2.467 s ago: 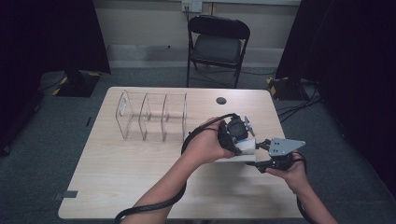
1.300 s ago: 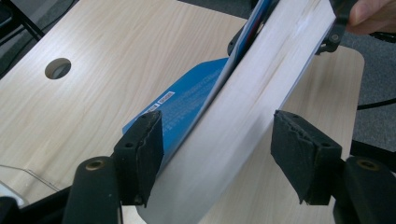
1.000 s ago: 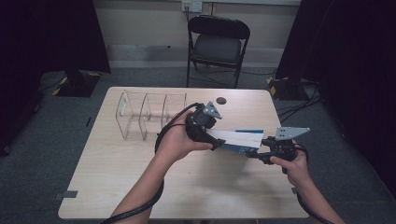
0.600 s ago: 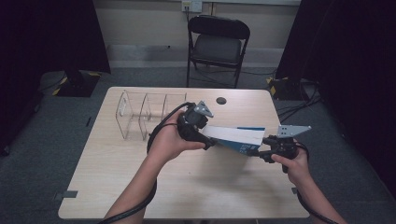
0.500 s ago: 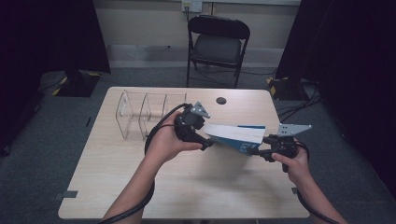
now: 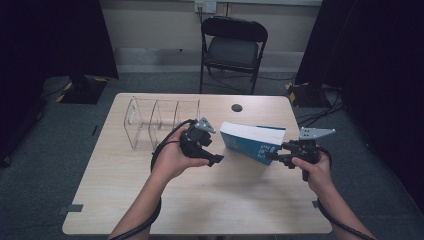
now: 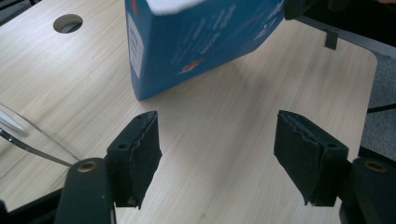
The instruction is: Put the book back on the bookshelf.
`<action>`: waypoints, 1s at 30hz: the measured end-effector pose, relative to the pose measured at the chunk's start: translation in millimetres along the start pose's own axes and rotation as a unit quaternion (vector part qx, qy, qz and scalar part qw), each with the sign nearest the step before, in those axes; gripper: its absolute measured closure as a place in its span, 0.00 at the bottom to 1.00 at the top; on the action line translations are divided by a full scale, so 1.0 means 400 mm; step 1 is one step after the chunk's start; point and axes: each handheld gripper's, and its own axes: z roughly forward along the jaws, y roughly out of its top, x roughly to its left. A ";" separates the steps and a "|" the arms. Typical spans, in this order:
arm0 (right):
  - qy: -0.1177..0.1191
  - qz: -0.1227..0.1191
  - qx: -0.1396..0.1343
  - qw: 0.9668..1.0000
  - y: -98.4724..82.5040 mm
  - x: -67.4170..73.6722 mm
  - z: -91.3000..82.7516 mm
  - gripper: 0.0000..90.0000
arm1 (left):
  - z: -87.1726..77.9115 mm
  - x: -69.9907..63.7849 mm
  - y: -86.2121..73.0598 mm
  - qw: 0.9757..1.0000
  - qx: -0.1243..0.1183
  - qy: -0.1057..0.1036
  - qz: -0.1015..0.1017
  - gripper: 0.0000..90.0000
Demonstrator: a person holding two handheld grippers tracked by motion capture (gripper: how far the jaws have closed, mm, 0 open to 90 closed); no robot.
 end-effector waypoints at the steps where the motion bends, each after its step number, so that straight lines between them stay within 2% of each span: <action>1: 0.000 0.006 -0.002 1.000 0.003 -0.006 -0.001 0.55 | 0.009 0.004 -0.007 1.000 -0.001 -0.001 -0.005 0.35; 9: 0.002 0.035 -0.016 0.999 0.012 -0.035 -0.007 0.56 | 0.035 0.012 -0.035 1.000 -0.004 -0.012 -0.013 0.35; 13: 0.000 0.040 -0.024 0.999 0.016 -0.044 -0.010 0.59 | 0.044 0.013 -0.050 1.000 -0.007 -0.016 -0.015 0.35; 16: -0.008 0.032 -0.020 0.999 0.024 -0.048 -0.013 0.60 | 0.052 0.013 -0.062 1.000 -0.009 -0.017 -0.018 0.35; 25: -0.028 0.012 -0.018 0.999 0.033 -0.055 -0.018 0.63 | 0.074 0.020 -0.109 1.000 0.008 -0.016 -0.024 0.35; 30: -0.049 0.003 -0.021 0.999 0.036 -0.061 -0.022 0.65 | 0.086 0.022 -0.139 0.999 0.010 -0.021 -0.028 0.35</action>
